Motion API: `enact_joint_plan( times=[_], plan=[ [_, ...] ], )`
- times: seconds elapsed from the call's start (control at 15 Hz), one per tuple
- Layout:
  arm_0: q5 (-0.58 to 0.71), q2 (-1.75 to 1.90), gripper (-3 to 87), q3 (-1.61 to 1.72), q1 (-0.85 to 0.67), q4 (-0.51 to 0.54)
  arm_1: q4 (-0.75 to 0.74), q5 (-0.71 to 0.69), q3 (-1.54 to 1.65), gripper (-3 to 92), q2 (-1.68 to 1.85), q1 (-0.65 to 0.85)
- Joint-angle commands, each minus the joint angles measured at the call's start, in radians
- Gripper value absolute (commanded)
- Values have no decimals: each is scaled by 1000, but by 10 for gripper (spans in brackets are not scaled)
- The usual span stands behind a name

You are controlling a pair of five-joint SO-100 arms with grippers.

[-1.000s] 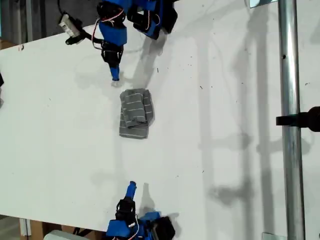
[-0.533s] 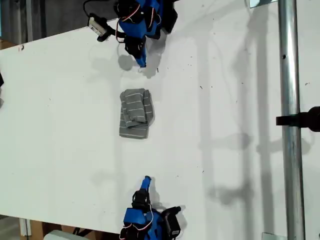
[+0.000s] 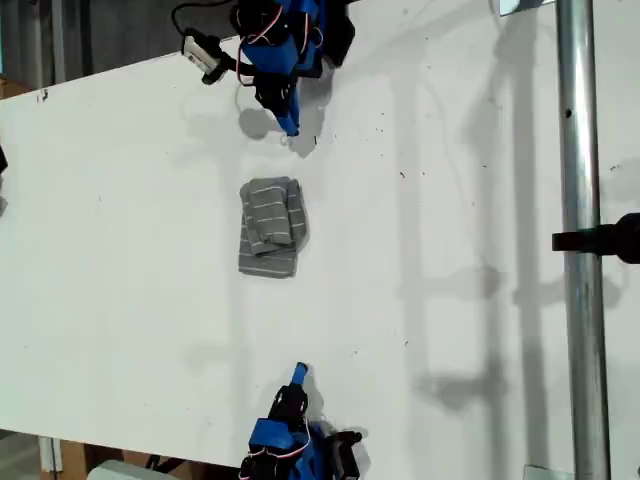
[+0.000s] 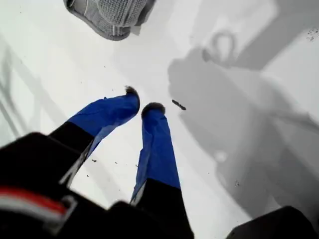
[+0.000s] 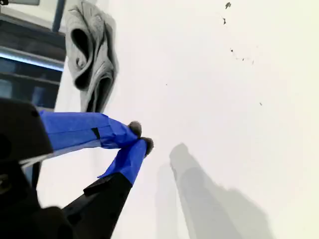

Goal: Grasp corners of a towel and fold twice.

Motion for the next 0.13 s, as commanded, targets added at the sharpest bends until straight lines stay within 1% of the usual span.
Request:
enact_joint_plan(
  times=[0.0,0.07],
  plan=[
    [9,-2,-2,6,-12,3,9,6,-9,68,-3,-8],
    [9,-2,-2,6,-14,3,9,6,-9,68,-3,-8]
  ],
)
